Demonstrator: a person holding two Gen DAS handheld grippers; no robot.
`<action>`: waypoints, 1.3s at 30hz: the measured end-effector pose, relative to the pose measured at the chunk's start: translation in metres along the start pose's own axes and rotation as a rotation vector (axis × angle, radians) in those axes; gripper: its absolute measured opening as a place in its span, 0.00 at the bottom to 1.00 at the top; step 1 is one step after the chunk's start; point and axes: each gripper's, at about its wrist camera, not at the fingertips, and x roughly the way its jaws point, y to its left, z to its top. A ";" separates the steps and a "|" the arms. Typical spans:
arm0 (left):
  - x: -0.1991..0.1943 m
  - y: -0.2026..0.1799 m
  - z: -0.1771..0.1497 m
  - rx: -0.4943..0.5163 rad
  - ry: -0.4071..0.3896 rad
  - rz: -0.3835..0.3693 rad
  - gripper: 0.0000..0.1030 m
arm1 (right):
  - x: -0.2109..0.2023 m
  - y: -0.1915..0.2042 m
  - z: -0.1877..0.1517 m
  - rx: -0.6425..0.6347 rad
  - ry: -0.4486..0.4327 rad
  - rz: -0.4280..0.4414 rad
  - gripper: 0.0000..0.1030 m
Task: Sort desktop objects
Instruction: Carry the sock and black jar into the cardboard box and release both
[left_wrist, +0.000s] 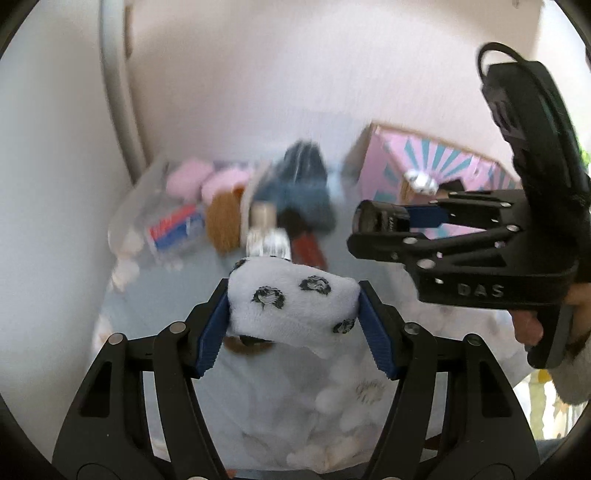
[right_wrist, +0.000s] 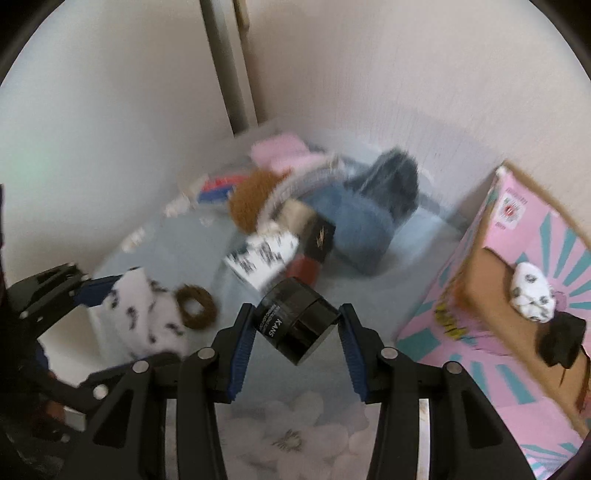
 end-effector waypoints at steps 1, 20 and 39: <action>-0.004 -0.002 0.013 0.016 -0.005 0.002 0.61 | -0.012 -0.001 0.006 0.017 -0.015 0.001 0.40; 0.018 -0.137 0.171 0.367 -0.057 -0.159 0.61 | -0.150 -0.119 0.026 0.309 -0.102 -0.279 0.41; 0.112 -0.211 0.160 0.474 0.083 -0.171 0.61 | -0.120 -0.201 -0.041 0.517 0.049 -0.348 0.41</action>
